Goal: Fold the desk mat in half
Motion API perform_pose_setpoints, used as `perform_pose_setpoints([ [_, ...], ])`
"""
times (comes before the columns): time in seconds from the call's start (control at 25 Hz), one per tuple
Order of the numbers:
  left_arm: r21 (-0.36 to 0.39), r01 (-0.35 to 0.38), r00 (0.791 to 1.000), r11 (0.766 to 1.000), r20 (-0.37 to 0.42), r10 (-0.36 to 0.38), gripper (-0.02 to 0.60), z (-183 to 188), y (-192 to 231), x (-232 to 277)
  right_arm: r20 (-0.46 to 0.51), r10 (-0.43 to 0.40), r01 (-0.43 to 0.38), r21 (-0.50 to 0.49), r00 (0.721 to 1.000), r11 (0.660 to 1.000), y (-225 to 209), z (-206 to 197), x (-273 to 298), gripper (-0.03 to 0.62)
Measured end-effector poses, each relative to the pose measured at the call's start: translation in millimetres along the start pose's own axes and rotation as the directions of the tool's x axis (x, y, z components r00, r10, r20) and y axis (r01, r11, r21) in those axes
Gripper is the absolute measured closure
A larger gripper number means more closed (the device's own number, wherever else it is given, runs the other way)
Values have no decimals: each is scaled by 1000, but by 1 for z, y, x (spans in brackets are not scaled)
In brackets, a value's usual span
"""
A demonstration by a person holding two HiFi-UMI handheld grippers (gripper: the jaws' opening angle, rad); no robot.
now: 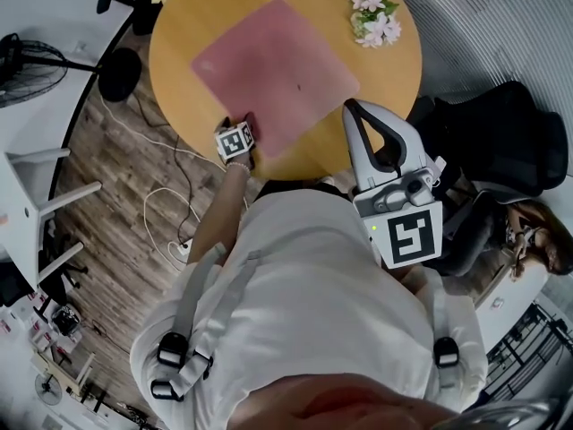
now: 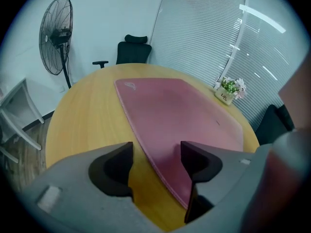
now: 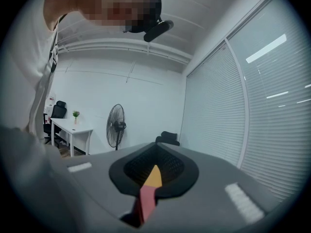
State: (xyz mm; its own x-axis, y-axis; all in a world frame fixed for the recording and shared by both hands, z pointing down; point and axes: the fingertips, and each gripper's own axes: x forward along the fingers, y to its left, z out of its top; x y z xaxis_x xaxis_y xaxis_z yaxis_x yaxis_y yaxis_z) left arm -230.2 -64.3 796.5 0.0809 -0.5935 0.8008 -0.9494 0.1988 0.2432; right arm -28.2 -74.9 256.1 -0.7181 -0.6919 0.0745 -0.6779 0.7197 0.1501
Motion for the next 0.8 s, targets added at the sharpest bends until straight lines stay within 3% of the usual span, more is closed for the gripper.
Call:
perform_pose_setpoints([
  [0.24, 98, -40, 999, 994, -10, 41, 255, -5, -7, 6, 3, -16, 16, 3, 1000, 1000, -10, -1, -2, 589],
  [0.52, 160, -97, 993, 982, -47, 106, 293, -9, -4, 6, 2, -26, 26, 19, 1000, 999, -19, -9, -6, 589],
  [0.68, 156, -60, 996, 986, -53, 69, 334, -9, -9, 6, 4, -28, 28, 20, 1000, 999, -20, -7, -7, 589],
  [0.8, 121, 22, 999, 992, -43, -17, 413, -1, -20, 6, 9, -32, 32, 21, 999, 999, -21, -5, -7, 589],
])
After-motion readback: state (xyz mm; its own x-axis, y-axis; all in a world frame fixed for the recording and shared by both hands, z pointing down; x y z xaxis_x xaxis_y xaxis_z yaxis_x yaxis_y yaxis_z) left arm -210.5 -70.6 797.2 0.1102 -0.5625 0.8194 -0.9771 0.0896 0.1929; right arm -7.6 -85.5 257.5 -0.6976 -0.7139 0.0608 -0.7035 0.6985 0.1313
